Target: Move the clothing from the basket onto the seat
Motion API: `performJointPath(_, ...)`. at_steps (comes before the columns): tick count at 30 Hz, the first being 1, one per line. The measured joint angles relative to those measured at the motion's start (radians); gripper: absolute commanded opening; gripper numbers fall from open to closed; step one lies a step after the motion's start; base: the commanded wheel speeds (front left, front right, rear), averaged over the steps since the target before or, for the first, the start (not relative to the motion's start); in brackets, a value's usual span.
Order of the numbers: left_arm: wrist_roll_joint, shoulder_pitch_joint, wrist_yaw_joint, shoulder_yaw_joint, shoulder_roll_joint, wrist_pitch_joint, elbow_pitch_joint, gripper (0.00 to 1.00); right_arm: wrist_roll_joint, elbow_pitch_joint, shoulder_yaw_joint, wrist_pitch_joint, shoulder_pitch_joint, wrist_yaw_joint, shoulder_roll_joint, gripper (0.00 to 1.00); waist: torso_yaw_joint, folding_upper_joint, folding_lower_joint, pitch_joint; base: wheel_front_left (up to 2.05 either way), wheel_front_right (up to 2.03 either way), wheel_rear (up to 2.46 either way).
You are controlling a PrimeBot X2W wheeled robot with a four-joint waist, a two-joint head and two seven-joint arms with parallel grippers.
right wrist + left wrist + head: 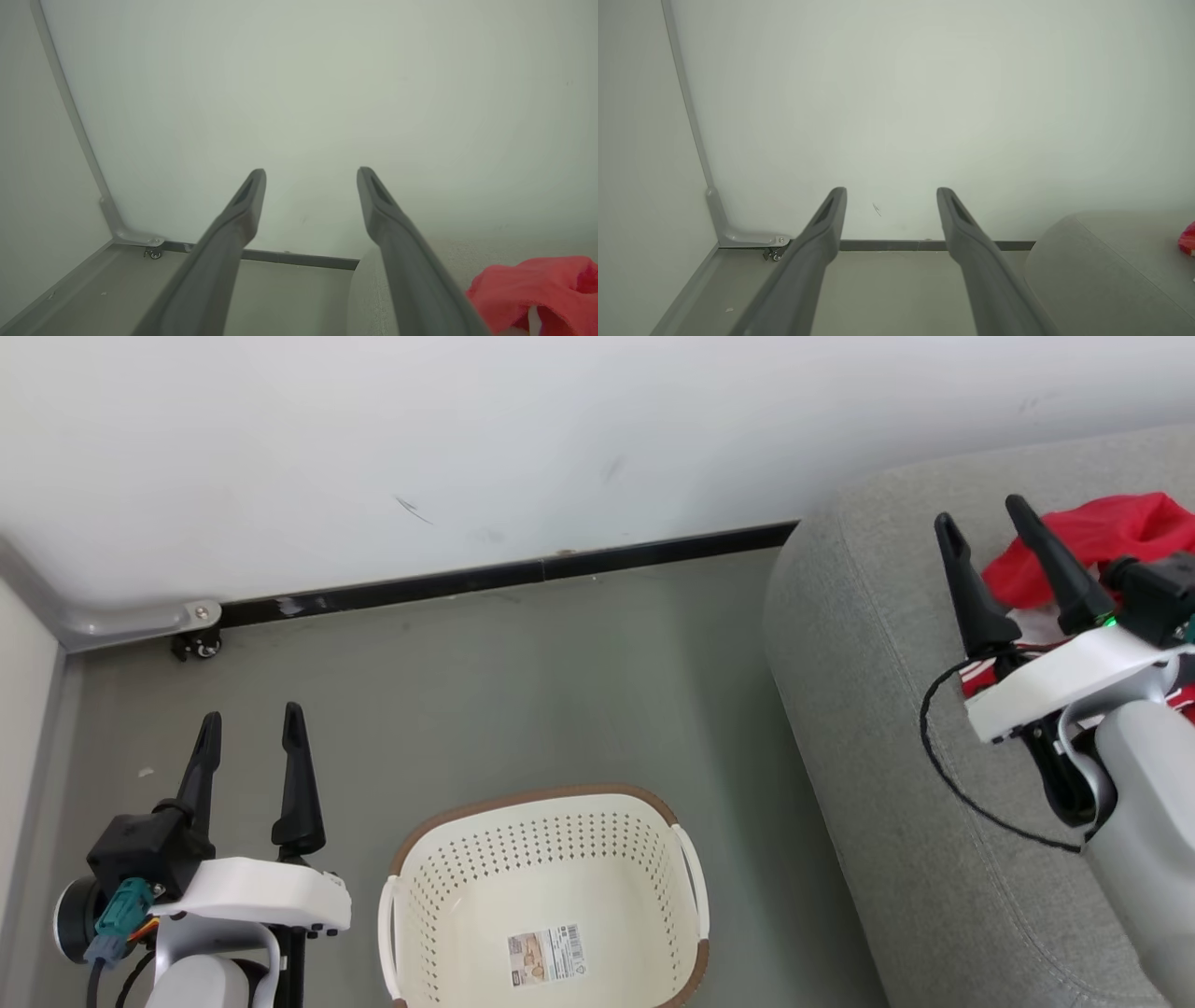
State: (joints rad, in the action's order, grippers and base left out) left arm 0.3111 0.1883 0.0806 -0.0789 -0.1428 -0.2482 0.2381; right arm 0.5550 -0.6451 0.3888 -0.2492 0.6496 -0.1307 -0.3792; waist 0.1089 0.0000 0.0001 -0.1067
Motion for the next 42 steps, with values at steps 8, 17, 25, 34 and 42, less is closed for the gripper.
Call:
performJointPath(8, -0.008, -0.031, 0.000, -0.001, 0.026, 0.000, -0.008, 1.00, -0.035, 0.035, -0.048, 0.000, -0.097, 0.000, 0.049, 1.00, -0.038, 0.0000, 0.0000, 0.048, 0.00, 0.00, 0.00)
performJointPath(17, -0.028, -0.069, 0.000, -0.009, 0.045, 0.000, -0.008, 1.00, -0.103, 0.068, -0.065, 0.000, -0.216, 0.000, 0.111, 1.00, -0.075, 0.0000, 0.0000, 0.095, 0.00, 0.00, 0.00)
performJointPath(25, -0.043, -0.104, -0.002, -0.034, 0.052, 0.000, 0.000, 1.00, -0.152, 0.089, -0.098, 0.000, -0.324, 0.000, 0.163, 1.00, -0.095, 0.0000, -0.0001, 0.130, 0.00, 0.00, 0.00)
performJointPath(34, -0.060, -0.127, -0.002, -0.050, 0.054, 0.000, 0.018, 1.00, -0.202, 0.095, -0.163, 0.000, -0.419, 0.000, 0.203, 1.00, -0.099, 0.0000, -0.0001, 0.148, 0.00, 0.00, 0.00)
performJointPath(42, -0.063, -0.132, -0.003, -0.054, 0.056, 0.000, 0.017, 1.00, -0.251, 0.124, -0.213, 0.000, -0.472, 0.000, 0.240, 1.00, -0.090, 0.0000, -0.0001, 0.145, 0.00, 0.00, 0.00)
